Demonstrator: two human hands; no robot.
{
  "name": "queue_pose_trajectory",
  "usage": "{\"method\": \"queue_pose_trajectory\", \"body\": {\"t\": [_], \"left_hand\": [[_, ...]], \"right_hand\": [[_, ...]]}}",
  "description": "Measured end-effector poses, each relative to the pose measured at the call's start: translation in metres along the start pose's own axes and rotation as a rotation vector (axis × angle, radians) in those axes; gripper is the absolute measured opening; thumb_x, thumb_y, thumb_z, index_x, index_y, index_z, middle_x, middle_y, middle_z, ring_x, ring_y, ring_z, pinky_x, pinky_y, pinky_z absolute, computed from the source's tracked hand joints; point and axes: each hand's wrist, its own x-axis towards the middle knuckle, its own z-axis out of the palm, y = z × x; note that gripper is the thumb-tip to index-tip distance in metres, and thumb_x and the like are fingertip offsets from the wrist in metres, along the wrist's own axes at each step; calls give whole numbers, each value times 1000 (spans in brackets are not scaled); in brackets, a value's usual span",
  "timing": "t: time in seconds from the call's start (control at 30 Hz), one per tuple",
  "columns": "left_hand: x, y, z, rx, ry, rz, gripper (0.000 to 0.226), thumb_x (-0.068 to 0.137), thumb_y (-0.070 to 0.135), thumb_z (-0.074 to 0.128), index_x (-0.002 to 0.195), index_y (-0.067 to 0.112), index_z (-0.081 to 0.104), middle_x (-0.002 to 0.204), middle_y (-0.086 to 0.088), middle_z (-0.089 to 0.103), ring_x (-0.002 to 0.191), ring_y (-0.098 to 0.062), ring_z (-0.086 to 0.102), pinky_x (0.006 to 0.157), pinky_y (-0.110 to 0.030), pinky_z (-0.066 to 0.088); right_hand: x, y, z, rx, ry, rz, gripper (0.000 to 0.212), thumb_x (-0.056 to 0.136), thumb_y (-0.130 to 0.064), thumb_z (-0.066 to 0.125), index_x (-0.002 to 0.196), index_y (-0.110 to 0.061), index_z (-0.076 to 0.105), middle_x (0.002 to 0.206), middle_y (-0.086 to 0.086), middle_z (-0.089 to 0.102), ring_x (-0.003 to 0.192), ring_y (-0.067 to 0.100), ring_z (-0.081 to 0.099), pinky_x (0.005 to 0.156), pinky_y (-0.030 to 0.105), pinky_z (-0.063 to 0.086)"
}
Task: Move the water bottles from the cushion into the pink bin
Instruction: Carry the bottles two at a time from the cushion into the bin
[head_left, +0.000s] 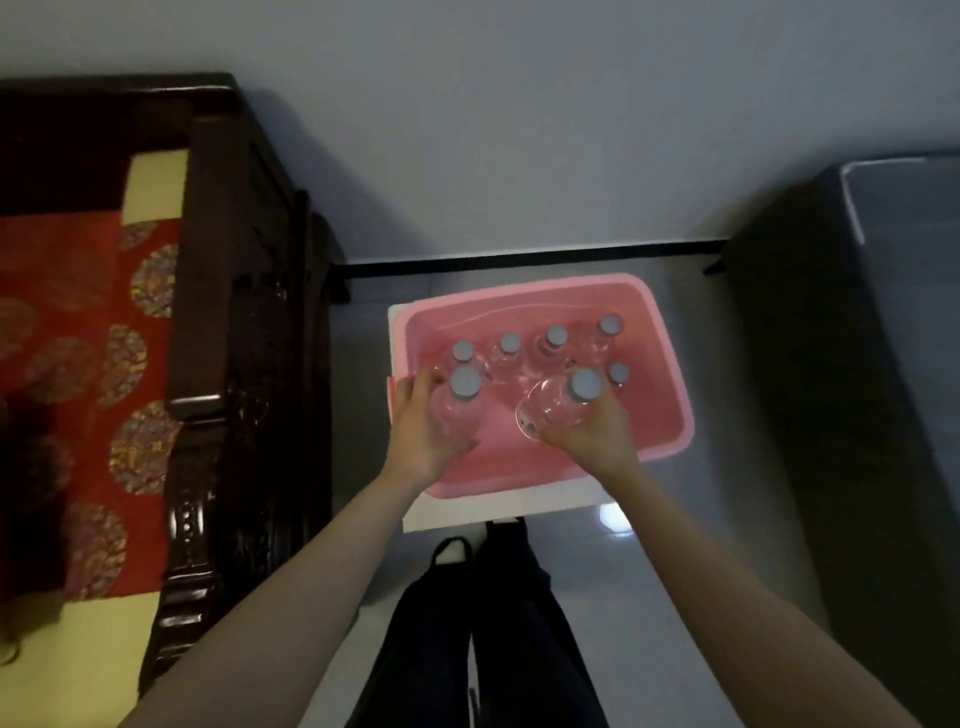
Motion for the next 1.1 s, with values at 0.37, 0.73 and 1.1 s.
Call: {"method": "queue_pose_trajectory", "body": {"t": [0.37, 0.73, 1.1], "left_hand": [[44, -14, 80, 78, 226, -282, 66, 58, 2, 76, 117, 15, 49, 119, -5, 53, 105, -23, 53, 79, -12, 34], [67, -44, 99, -4, 247, -318, 43, 70, -1, 66, 103, 25, 58, 103, 1, 64, 94, -18, 62, 80, -23, 46], [72, -49, 97, -36, 136, -342, 52, 72, 4, 72, 116, 19, 50, 105, -4, 63, 91, -20, 60, 71, -16, 40]], "right_hand": [[86, 40, 52, -391, -288, -112, 66, 58, 0, 71, 117, -18, 48, 112, 10, 62, 102, 30, 60, 76, 35, 49], [104, 68, 70, -381, -375, -117, 59, 65, 10, 62, 119, -9, 53, 121, 13, 53, 107, 33, 55, 85, 35, 45], [105, 63, 61, -470, -415, -173, 56, 68, -4, 66, 122, -15, 53, 125, 8, 53, 112, 31, 53, 81, 37, 48]]}}
